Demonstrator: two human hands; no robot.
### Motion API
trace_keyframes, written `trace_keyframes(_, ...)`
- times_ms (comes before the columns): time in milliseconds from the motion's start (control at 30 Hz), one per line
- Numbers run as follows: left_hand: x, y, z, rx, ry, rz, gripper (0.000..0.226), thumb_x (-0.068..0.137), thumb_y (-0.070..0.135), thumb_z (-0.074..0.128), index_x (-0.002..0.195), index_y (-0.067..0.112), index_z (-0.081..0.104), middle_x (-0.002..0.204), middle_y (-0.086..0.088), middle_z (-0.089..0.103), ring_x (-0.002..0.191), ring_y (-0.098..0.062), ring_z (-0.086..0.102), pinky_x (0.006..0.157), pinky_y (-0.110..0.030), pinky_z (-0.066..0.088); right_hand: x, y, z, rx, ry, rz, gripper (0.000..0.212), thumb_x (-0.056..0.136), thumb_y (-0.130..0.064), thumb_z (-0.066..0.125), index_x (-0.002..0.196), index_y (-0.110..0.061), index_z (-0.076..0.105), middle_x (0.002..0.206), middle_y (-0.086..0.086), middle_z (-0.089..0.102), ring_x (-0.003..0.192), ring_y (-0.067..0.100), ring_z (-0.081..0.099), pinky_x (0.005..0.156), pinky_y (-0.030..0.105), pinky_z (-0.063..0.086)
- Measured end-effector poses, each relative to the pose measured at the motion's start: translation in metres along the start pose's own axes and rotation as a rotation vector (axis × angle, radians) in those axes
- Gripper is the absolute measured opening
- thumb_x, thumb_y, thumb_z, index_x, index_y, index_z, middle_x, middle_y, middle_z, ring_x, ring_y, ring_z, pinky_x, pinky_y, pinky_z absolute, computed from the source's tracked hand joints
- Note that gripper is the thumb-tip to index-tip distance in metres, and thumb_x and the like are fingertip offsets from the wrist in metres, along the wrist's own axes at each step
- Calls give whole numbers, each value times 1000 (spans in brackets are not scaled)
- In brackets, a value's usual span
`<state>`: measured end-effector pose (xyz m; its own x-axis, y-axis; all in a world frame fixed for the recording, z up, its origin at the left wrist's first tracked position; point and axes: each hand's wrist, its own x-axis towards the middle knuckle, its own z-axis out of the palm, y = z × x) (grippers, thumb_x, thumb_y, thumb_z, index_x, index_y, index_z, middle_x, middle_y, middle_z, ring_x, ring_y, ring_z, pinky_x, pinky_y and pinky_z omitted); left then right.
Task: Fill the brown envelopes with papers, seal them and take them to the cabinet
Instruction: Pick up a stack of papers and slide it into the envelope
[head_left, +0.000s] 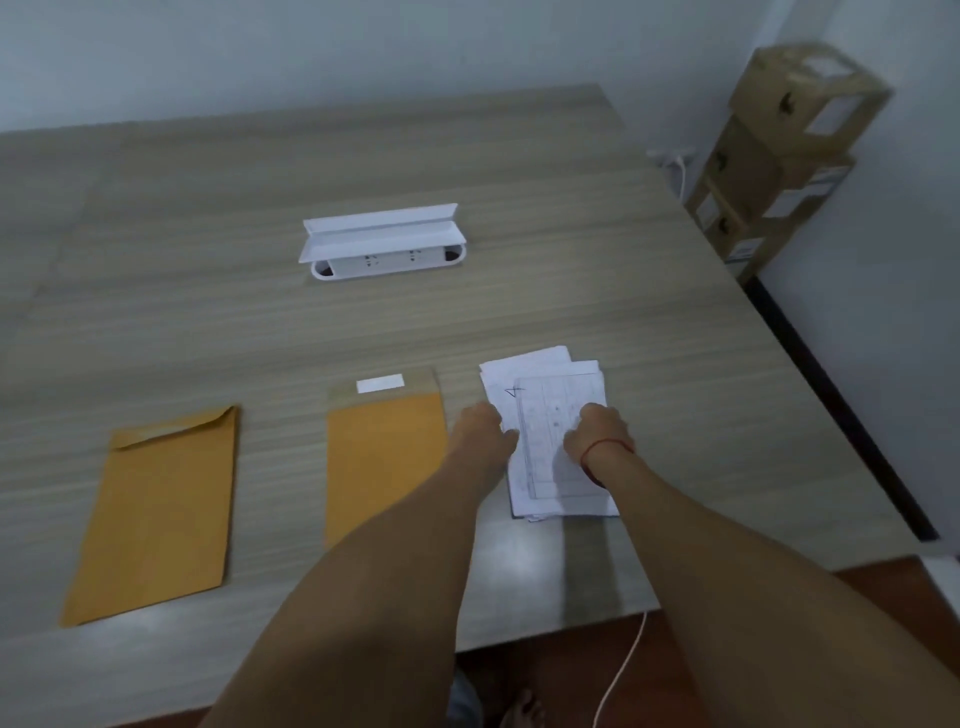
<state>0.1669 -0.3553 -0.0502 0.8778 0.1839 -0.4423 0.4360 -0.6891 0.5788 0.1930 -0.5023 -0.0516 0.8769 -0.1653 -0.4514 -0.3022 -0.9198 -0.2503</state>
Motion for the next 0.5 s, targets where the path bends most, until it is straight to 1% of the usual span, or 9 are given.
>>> trace_keyframes(33, -1, 2, 6, -17, 0, -5, 37, 86, 25, 68, 113, 3, 57, 109, -8, 58, 91, -16, 55, 76, -26, 45, 0, 8, 2, 8, 3, 7, 30, 90, -20, 56, 117, -7, 57, 128, 15, 50, 116, 31, 53, 93, 37, 47)
trace_keyframes(100, -3, 6, 14, -43, 10, -30, 39, 85, 21, 70, 115, 0, 56, 106, -7, 56, 86, -13, 50, 71, -23, 42, 0, 18, 4, 21, 19, 22, 34, 90, -20, 56, 121, -7, 55, 131, 15, 46, 119, 30, 50, 96, 38, 47)
trace_keyframes(167, -4, 8, 19, -73, 20, -60, 45, 83, 21, 73, 118, 1, 53, 112, -7, 55, 93, -16, 53, 73, -23, 42, 0, 24, 6, 51, 51, 55, 38, 90, -23, 59, 124, -8, 53, 132, 14, 45, 121, 30, 49, 96, 39, 46)
trace_keyframes(200, -5, 8, 20, -84, 21, -73, 50, 82, 23, 74, 120, 1, 51, 118, -8, 54, 100, -19, 55, 76, -24, 44, -1, 27, 7, 76, 57, 78, 41, 90, -24, 61, 126, -8, 52, 132, 14, 45, 122, 30, 49, 96, 39, 47)
trace_keyframes(267, -8, 9, 23, -94, 22, -85, 60, 78, 26, 77, 125, 3, 47, 127, -10, 50, 112, -23, 54, 83, -27, 45, -1, 30, 8, 147, 53, 110, 46, 87, -25, 65, 127, -7, 50, 131, 15, 46, 121, 31, 50, 96, 40, 48)
trace_keyframes(367, -9, 8, 27, -111, 22, -111, 65, 75, 24, 80, 126, 5, 45, 129, -11, 46, 113, -24, 53, 83, -27, 45, 0, 30, 8, 266, 65, 181, 46, 82, -21, 70, 123, -7, 54, 129, 16, 50, 118, 33, 53, 95, 42, 51)
trace_keyframes(433, -10, 8, 29, -100, 33, -119, 64, 73, 23, 81, 123, 5, 45, 127, -11, 48, 111, -25, 54, 82, -28, 46, -1, 29, 8, 296, 82, 202, 44, 80, -20, 70, 120, -7, 57, 128, 15, 51, 115, 33, 55, 93, 42, 52)
trace_keyframes(500, -10, 8, 30, -90, 46, -126, 63, 72, 23, 82, 121, 5, 47, 125, -11, 50, 110, -26, 56, 84, -31, 49, -2, 28, 9, 315, 86, 213, 44, 81, -20, 70, 121, -8, 57, 128, 15, 49, 116, 33, 54, 93, 41, 52)
